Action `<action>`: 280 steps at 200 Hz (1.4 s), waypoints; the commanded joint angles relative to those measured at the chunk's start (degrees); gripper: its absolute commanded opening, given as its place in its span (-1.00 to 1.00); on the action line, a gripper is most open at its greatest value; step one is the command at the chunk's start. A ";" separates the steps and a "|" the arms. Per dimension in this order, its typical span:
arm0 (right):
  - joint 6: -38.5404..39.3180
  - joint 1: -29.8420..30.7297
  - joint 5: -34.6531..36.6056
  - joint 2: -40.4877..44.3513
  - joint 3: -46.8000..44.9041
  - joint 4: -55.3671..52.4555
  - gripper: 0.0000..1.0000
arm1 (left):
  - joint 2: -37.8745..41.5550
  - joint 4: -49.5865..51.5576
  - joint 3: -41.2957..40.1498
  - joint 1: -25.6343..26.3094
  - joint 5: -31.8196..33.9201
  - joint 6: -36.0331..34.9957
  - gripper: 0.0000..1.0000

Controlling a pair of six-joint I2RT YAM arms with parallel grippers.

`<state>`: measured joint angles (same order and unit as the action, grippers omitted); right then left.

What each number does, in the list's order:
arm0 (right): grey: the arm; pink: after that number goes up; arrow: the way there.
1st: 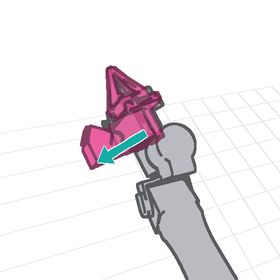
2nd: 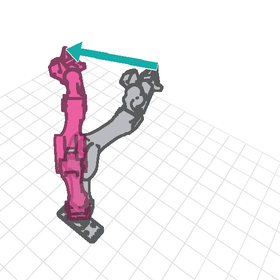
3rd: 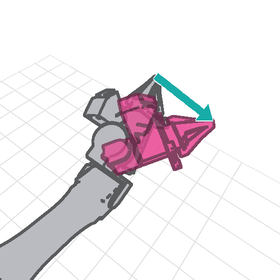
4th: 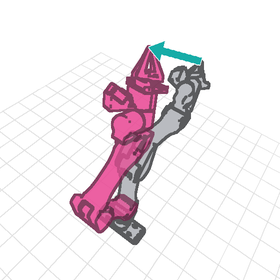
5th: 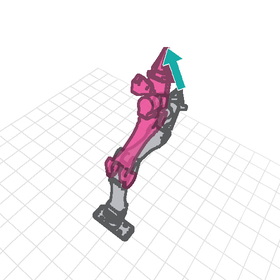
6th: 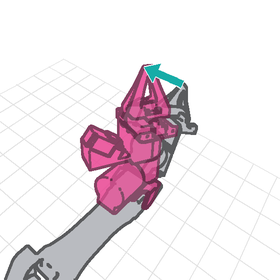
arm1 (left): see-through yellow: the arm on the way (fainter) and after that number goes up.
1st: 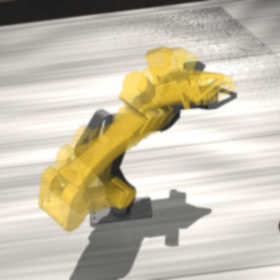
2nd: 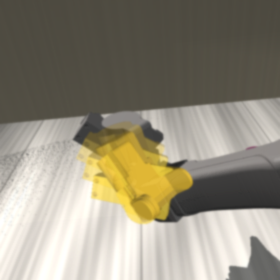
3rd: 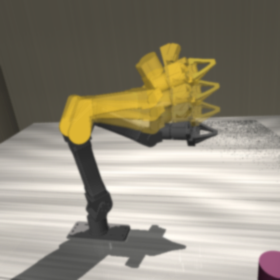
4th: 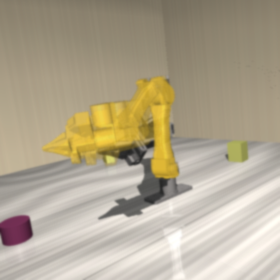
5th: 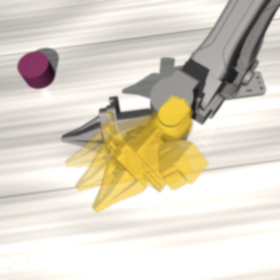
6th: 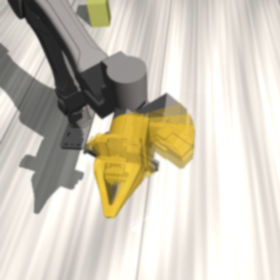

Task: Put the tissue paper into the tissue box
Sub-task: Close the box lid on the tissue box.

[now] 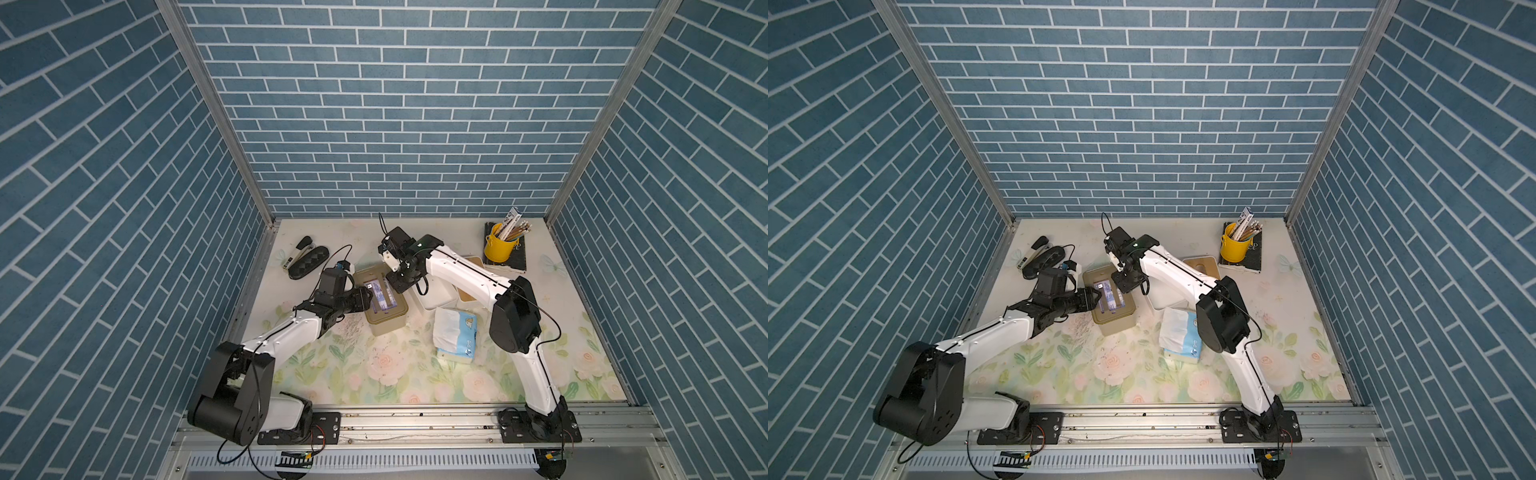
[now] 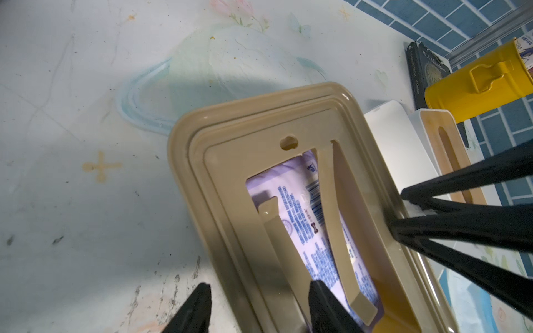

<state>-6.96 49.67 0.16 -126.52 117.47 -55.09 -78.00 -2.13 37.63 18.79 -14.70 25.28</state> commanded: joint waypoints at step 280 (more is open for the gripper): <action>0.90 3.06 2.56 1.19 -8.25 -3.42 -0.39 | 6.63 4.79 6.86 -6.81 4.81 -2.25 0.18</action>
<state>-6.98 52.21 1.76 -123.26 112.33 -55.37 -73.30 2.17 42.13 17.39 -10.02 24.62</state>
